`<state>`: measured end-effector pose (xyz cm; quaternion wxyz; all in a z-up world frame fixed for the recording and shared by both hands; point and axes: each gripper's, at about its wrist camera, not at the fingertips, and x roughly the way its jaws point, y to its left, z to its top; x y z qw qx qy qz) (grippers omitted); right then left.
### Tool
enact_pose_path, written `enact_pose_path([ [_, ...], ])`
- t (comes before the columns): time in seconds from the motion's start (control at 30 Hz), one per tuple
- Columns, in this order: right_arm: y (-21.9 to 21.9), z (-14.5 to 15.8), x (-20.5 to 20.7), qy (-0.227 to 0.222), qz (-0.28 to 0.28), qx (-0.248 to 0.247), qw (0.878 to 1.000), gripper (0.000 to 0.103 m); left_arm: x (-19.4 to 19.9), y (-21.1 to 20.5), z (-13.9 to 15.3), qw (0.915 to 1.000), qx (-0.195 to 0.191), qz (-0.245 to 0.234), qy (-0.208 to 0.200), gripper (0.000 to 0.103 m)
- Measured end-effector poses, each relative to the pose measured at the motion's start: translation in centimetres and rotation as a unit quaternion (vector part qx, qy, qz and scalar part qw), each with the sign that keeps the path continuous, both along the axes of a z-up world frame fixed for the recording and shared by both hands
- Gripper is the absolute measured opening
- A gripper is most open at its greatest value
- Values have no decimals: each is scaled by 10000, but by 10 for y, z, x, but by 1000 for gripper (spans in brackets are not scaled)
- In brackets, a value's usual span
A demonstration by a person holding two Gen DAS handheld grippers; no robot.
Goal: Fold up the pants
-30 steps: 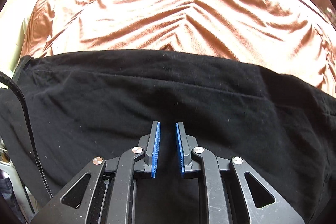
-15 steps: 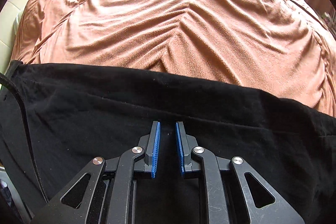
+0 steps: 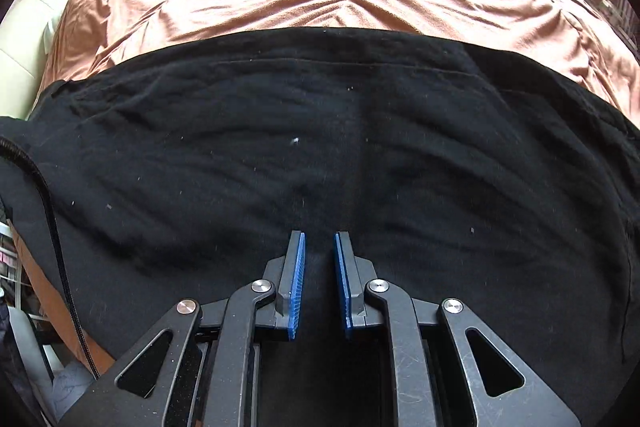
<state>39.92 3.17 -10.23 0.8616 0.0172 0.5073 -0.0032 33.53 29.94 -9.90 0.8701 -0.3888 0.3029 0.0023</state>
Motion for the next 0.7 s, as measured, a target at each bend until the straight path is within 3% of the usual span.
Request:
enact_pose_path([
  [0.37, 4, 12, -54, -41, 33, -78, 10000, 13, -4, -9, 23, 9999, 56, -94, -132, 4],
  [0.7, -45, 66, -120, -656, -307, 379, 9967, 13, 0, -69, 112, 9952, 557, -522, -613, 4],
])
